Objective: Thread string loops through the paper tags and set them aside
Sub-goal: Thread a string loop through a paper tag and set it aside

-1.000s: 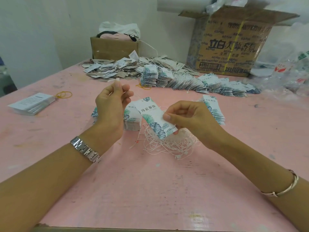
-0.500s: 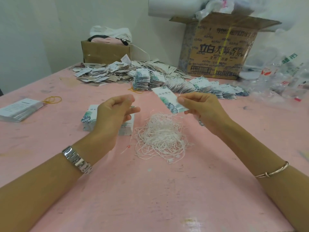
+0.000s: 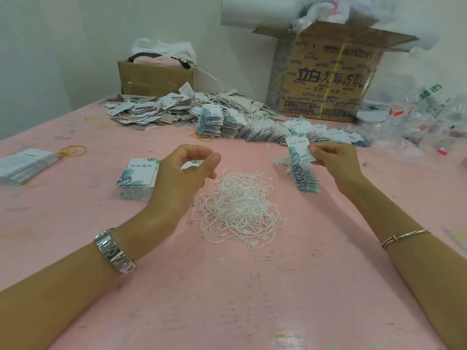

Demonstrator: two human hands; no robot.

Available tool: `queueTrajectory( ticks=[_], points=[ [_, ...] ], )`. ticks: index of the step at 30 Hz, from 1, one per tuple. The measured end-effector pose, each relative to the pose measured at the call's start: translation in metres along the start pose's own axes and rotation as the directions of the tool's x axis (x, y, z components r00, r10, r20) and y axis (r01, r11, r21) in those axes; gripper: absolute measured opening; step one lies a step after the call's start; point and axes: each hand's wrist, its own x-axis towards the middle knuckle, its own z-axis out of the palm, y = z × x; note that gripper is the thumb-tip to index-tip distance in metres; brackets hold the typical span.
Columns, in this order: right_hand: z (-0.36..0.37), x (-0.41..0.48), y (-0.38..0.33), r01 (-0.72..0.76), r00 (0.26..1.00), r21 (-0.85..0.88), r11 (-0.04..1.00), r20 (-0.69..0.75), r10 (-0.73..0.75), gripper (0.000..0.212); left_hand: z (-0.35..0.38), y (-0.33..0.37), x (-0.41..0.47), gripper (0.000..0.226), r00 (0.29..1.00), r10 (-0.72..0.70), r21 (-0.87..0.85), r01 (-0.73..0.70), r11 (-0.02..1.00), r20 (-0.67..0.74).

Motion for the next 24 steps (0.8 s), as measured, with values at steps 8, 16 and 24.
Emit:
queueTrajectory(
  ticks=[8,16,24],
  points=[
    [-0.006,0.004,0.02,0.054,0.997,-0.27,0.961,-0.043,-0.068,0.016,0.0,0.002,-0.004,0.028,0.999,0.014,0.002,-0.014,1.0,0.038],
    [0.0,-0.003,0.019,0.247,0.962,-0.605,0.757,0.057,-0.268,0.011,-0.002,0.0,-0.004,0.032,0.998,0.017,-0.004,-0.016,1.0,0.066],
    [-0.002,-0.002,0.019,0.232,0.962,-0.65,0.724,0.044,-0.269,0.013,-0.002,-0.001,-0.005,0.031,0.997,0.018,0.007,-0.018,1.0,0.071]
  ],
)
